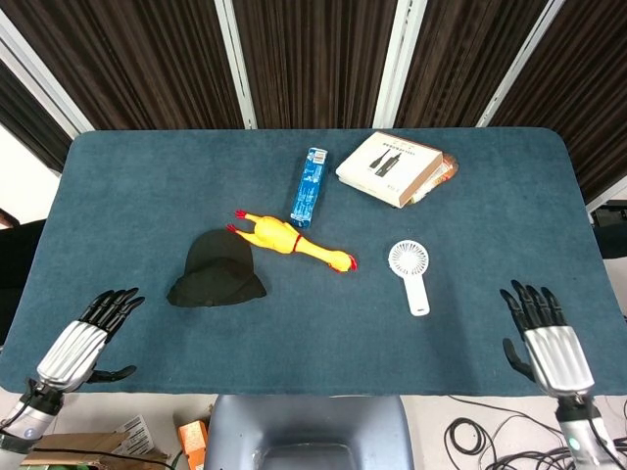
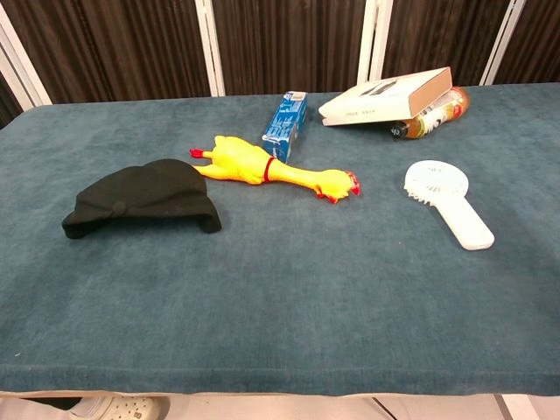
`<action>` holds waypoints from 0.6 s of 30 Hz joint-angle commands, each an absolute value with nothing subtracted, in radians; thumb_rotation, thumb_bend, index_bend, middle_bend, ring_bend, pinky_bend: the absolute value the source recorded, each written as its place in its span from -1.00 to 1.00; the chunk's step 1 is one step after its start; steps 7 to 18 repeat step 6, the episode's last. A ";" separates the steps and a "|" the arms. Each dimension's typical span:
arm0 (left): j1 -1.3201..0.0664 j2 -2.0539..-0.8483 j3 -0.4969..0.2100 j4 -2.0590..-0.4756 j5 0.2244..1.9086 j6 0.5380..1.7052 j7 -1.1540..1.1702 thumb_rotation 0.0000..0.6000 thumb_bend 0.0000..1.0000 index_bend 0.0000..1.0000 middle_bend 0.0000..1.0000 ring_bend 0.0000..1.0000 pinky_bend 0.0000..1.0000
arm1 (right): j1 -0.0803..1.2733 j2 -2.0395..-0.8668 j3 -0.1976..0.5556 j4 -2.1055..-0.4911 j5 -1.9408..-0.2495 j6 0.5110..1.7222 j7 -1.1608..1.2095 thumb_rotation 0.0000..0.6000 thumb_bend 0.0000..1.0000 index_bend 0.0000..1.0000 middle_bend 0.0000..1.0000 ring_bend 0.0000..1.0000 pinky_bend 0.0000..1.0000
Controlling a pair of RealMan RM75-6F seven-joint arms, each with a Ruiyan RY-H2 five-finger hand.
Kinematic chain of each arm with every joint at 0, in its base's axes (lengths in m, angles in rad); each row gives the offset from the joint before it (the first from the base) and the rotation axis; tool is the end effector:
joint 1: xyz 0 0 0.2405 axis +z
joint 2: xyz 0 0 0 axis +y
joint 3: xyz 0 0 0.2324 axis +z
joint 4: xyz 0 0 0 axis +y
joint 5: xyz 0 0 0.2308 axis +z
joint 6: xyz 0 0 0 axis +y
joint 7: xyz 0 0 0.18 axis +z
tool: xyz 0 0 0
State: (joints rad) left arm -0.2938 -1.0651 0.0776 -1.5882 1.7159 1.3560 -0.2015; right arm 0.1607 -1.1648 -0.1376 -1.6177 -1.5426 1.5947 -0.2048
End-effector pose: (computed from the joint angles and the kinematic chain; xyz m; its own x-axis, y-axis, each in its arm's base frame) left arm -0.2556 0.2368 0.0923 0.3676 0.2115 0.9056 0.8918 -0.3562 -0.2788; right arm -0.2793 -0.1943 0.1013 0.5442 -0.0313 0.8384 -0.8344 -0.1245 0.5370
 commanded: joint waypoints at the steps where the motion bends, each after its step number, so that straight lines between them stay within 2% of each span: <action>1: -0.293 -1.066 0.077 -1.589 1.715 1.358 -0.198 1.00 -1.00 -1.00 -1.00 -1.00 -0.94 | 0.143 -1.159 -0.136 -1.606 -1.558 1.596 -0.194 1.00 -0.19 -1.00 -1.00 -1.00 -0.91; 6: -0.290 -1.069 0.075 -1.586 1.716 1.367 -0.199 1.00 -1.00 -1.00 -1.00 -1.00 -0.94 | 0.138 -1.153 -0.126 -1.618 -1.546 1.556 -0.206 1.00 -0.19 -1.00 -1.00 -1.00 -0.91; 18: -0.290 -1.069 0.075 -1.586 1.716 1.367 -0.199 1.00 -1.00 -1.00 -1.00 -1.00 -0.94 | 0.138 -1.153 -0.126 -1.618 -1.546 1.556 -0.206 1.00 -0.19 -1.00 -1.00 -1.00 -0.91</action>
